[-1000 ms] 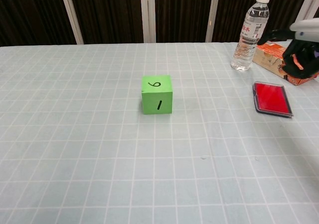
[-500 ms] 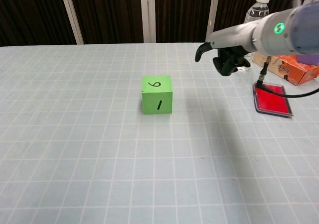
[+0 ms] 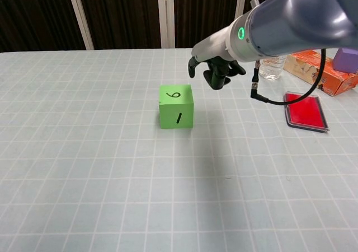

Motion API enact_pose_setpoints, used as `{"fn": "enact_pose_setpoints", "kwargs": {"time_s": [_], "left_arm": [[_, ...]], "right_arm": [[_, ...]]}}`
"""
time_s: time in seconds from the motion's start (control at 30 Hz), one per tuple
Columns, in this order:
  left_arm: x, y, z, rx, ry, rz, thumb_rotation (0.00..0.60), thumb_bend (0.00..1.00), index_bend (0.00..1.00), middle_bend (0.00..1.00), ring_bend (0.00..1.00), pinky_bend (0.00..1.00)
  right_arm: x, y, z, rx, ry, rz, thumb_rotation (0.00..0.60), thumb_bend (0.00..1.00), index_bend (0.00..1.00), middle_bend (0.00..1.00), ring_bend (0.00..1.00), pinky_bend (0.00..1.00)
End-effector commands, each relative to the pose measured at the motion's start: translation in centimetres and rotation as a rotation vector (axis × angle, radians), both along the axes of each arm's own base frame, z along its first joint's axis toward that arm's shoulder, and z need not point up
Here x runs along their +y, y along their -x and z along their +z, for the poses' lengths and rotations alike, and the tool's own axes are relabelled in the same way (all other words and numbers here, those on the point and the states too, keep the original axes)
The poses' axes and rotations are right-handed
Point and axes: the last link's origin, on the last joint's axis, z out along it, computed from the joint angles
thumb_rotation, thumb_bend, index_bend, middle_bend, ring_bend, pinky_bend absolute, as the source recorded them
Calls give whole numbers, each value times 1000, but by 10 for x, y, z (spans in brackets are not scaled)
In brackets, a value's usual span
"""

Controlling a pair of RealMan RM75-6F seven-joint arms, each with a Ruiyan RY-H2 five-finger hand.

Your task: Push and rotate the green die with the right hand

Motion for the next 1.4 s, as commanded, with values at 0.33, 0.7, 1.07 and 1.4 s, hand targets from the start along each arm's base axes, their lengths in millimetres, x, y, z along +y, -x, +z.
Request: {"fn": "enact_pose_setpoints", "kwargs": {"time_s": [0.33, 0.7, 1.07, 1.4], "left_arm": [[2, 3, 5, -9, -14, 13, 600, 432, 103, 0, 0, 41], [4, 7, 9, -11, -29, 30, 600, 431, 103, 0, 0, 41], [6, 7, 6, 0, -23, 40, 600, 431, 103, 0, 0, 41], [5, 6, 6, 1, -24, 40, 600, 431, 103, 0, 0, 41]], "right_arm": [[-11, -31, -28, -15, -38, -22, 600, 903, 168, 848, 816, 709], [-20, -35, -43, 3, -55, -40, 600, 903, 168, 848, 815, 709], [-24, -37, -45, 17, -53, -46, 600, 903, 167, 848, 816, 709], [-28, -30, -43, 28, -58, -65, 600, 903, 168, 848, 816, 709]]}}
